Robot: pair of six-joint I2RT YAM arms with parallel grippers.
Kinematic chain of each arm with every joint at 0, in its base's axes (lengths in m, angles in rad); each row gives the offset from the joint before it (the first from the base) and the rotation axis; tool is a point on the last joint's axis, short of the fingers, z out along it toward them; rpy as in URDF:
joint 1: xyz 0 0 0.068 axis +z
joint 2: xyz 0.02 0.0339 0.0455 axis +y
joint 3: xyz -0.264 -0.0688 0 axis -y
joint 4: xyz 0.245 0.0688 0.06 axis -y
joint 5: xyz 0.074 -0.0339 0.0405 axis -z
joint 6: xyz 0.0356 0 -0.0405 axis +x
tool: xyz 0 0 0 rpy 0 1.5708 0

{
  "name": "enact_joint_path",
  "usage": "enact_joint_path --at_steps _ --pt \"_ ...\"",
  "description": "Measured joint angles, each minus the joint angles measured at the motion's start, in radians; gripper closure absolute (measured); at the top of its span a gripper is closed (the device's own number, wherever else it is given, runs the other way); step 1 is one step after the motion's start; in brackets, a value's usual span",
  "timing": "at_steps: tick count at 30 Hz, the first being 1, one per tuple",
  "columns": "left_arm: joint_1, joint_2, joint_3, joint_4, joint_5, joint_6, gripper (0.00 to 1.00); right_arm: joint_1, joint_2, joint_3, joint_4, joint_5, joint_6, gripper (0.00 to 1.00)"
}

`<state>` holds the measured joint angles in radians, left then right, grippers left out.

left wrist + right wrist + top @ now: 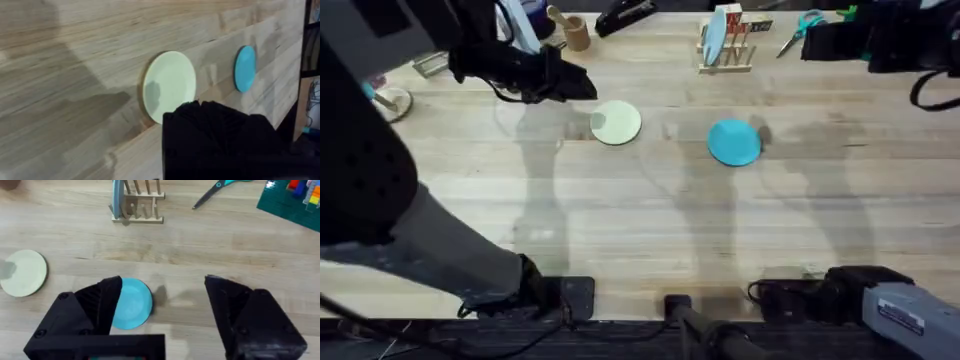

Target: Pick up the plates from the table one by one and place each into a slot on the dish rack.

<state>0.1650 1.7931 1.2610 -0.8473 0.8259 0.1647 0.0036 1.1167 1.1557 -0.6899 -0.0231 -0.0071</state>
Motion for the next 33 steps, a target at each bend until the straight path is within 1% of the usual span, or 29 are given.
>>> enact_joint_path --at_steps 7,11,14,16,20,33 --pt "-0.006 0.09 0.0 0.008 -0.004 0.044 0.959 0.0 0.0 0.0 0.0 0.0 0.0 0.005" --pt "-0.015 0.163 0.0 0.027 0.025 0.072 0.959 0.0 0.0 0.0 0.0 0.0 0.0 0.006" --pt "-0.017 0.221 -0.003 0.052 0.036 0.083 0.959 0.0 0.0 0.0 0.0 0.0 0.0 0.005" --pt "-0.015 0.243 -0.005 0.065 0.061 0.085 0.959 0.0 0.0 0.0 0.0 0.0 0.0 0.005" --pt "-0.013 0.256 -0.005 0.084 0.081 0.083 0.959 0.0 0.0 0.0 0.0 0.0 0.0 0.005" --pt "-0.015 0.256 -0.005 0.085 0.076 0.079 0.957 0.0 0.0 0.0 0.001 0.0 0.0 0.005"
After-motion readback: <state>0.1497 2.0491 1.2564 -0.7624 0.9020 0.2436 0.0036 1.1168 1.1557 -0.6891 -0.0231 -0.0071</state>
